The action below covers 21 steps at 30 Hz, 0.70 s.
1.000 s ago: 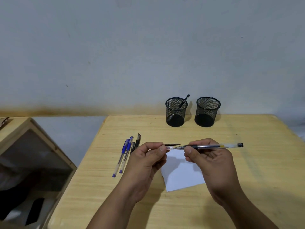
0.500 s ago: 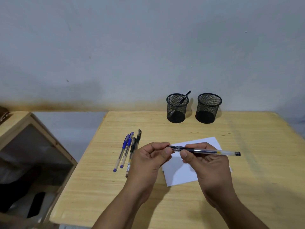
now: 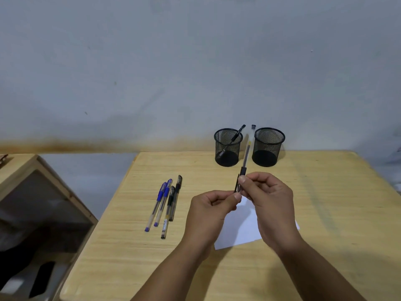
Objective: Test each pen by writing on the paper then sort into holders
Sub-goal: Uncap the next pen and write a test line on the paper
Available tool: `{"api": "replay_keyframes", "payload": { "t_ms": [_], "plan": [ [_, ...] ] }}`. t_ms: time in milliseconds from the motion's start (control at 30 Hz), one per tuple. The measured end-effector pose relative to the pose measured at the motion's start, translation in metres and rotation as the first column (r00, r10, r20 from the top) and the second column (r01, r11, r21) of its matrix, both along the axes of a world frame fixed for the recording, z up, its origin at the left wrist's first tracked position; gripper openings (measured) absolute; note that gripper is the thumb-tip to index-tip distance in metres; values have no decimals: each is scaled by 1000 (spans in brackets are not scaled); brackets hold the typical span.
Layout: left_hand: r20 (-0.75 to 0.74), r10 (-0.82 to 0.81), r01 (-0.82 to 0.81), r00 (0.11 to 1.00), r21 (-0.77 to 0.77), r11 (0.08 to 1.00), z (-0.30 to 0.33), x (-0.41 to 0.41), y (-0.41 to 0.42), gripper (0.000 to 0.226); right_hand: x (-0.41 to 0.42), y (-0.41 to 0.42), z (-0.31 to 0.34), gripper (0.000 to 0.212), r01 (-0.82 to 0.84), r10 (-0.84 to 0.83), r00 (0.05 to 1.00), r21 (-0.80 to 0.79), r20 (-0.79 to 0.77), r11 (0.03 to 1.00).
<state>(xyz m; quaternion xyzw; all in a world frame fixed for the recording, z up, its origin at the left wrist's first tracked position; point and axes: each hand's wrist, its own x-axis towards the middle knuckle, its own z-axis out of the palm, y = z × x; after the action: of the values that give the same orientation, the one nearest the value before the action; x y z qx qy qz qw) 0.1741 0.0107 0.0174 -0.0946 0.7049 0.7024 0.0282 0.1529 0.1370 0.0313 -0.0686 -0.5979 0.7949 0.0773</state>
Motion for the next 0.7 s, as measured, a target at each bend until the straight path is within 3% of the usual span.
{"api": "replay_keyframes", "payload": {
  "t_ms": [233,300,433,567,700],
  "plan": [
    [-48,43,-50,998,-149,988,-13,-65,-10,21,-65,32,5,11,58,-55,998,392,-17,918],
    [-91,47,-67,995,-233,970,-17,-91,-14,33,-85,44,10,11,45,-37,999,548,-26,835],
    [-126,53,-96,991,-368,925,-25,-137,-13,60,-123,64,25,12,24,36,998,827,-54,562],
    [-116,69,-111,991,-409,906,-39,-173,-9,79,-151,69,31,14,-5,105,994,926,-38,377],
    [-137,52,-103,989,-400,911,-50,-188,-5,71,-175,60,27,15,-11,165,986,959,-37,283]
  ]
}}
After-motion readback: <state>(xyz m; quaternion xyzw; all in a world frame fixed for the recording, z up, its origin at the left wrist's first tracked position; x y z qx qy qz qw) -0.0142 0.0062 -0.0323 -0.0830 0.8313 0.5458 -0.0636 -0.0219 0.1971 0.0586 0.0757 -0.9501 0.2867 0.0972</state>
